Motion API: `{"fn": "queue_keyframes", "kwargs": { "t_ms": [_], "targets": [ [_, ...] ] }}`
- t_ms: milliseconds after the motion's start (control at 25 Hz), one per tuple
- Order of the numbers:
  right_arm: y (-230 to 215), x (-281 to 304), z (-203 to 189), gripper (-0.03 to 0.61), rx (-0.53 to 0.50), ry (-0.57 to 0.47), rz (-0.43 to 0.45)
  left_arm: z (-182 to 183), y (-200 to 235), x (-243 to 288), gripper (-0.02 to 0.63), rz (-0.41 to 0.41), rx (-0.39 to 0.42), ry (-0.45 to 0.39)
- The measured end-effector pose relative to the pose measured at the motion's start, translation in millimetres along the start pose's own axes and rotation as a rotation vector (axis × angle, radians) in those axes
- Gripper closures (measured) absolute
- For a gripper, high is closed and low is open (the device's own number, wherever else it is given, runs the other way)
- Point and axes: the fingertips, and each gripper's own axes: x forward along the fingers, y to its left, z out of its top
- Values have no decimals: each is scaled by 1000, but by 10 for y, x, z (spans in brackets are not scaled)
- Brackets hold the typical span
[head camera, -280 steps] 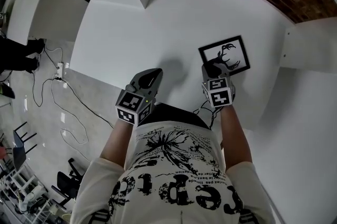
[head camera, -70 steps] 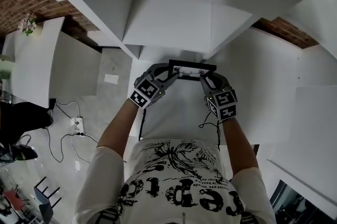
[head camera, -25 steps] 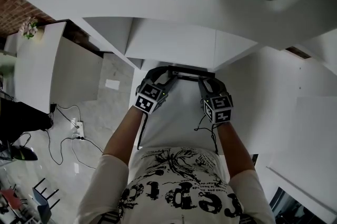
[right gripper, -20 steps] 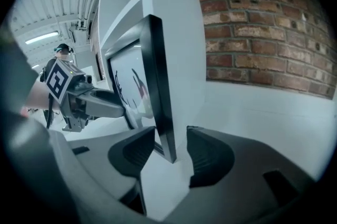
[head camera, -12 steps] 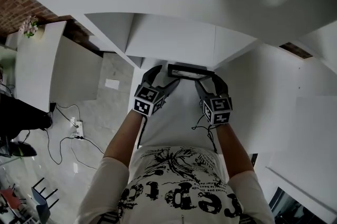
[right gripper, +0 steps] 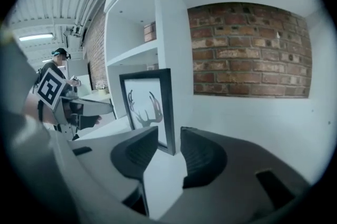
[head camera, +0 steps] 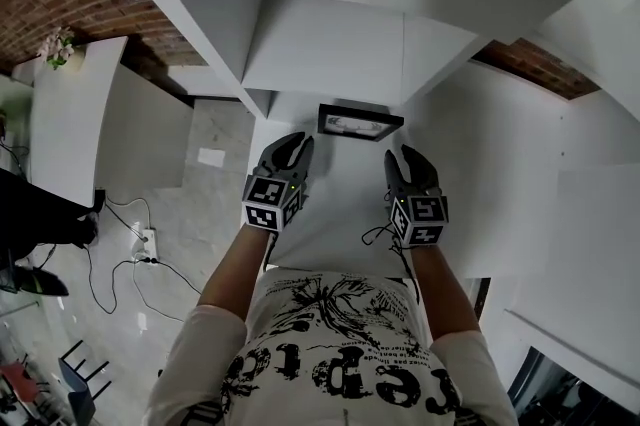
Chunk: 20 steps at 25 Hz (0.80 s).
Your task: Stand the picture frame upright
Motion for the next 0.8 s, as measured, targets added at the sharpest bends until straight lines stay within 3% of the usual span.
{"fn": "queue_keyframes", "kwargs": {
  "t_ms": [80,200,440,680,800],
  "targets": [
    [7,-122,20,467,13,-26,-13,11,-33,-112,601,23,-6,-8],
    [36,-331,14,567,12,-56,-27,2,-174,-282,601,23,10,-14],
    [223,-758,15,572,-90,-113,5,32,-526,-620,601,22,41,-42],
    [267,-1392,39,574,-104,-178,7,-14,-1130,-983,601,-21,64,-3],
    [310,-1742,81,574,-119,-212,27,109,-1423,-1180,601,-25,96,-63]
  ]
}}
